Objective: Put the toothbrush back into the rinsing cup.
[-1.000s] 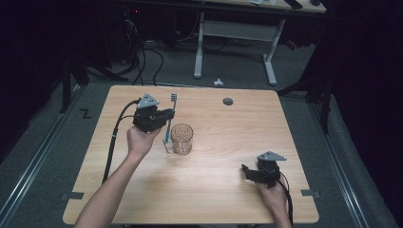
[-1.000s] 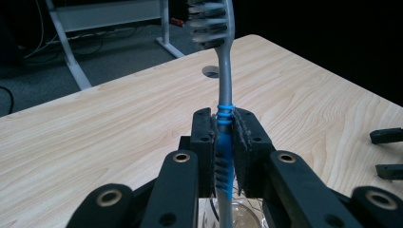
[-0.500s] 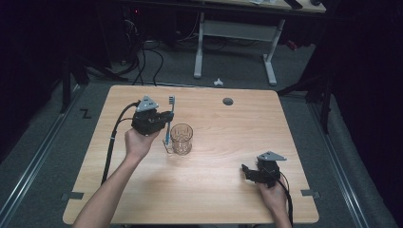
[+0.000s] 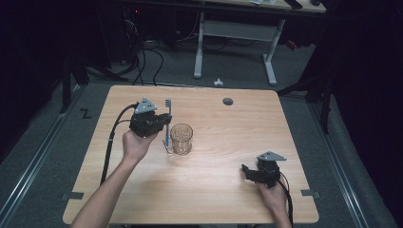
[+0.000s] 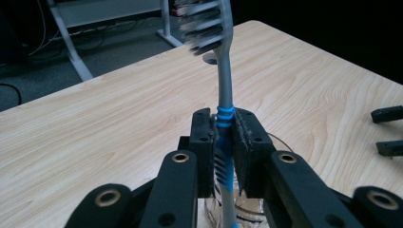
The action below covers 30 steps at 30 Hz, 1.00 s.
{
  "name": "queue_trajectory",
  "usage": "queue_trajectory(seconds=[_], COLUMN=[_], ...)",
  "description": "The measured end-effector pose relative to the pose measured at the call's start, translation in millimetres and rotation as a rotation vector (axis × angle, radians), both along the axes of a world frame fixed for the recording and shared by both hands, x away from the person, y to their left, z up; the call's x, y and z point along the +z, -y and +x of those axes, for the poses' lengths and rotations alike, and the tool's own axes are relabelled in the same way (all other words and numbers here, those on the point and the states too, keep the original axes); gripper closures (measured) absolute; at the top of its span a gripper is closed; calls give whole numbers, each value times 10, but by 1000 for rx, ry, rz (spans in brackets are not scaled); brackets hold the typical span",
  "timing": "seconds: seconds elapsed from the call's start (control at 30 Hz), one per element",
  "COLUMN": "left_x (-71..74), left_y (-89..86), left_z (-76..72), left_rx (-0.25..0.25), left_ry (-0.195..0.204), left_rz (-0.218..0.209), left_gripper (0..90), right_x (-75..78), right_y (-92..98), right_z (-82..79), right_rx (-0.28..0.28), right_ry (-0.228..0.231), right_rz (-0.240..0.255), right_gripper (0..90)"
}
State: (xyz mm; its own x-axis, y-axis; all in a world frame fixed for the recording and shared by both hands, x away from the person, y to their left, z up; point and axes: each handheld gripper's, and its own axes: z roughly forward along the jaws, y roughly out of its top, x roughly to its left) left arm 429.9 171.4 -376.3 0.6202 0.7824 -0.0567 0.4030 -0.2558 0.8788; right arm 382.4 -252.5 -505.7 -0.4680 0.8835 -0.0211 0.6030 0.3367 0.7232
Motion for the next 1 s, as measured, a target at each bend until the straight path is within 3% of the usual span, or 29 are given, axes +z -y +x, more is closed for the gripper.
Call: queue_trajectory(seconds=[1.0], left_x=[-123], left_y=[-42], left_z=[-118], left_rx=[-16], left_ry=[-26], left_rz=[26], left_gripper=[792], right_x=[0], right_y=[0], right_z=[0], right_rx=[-1], right_ry=[1], right_rz=[-1], right_gripper=[247])
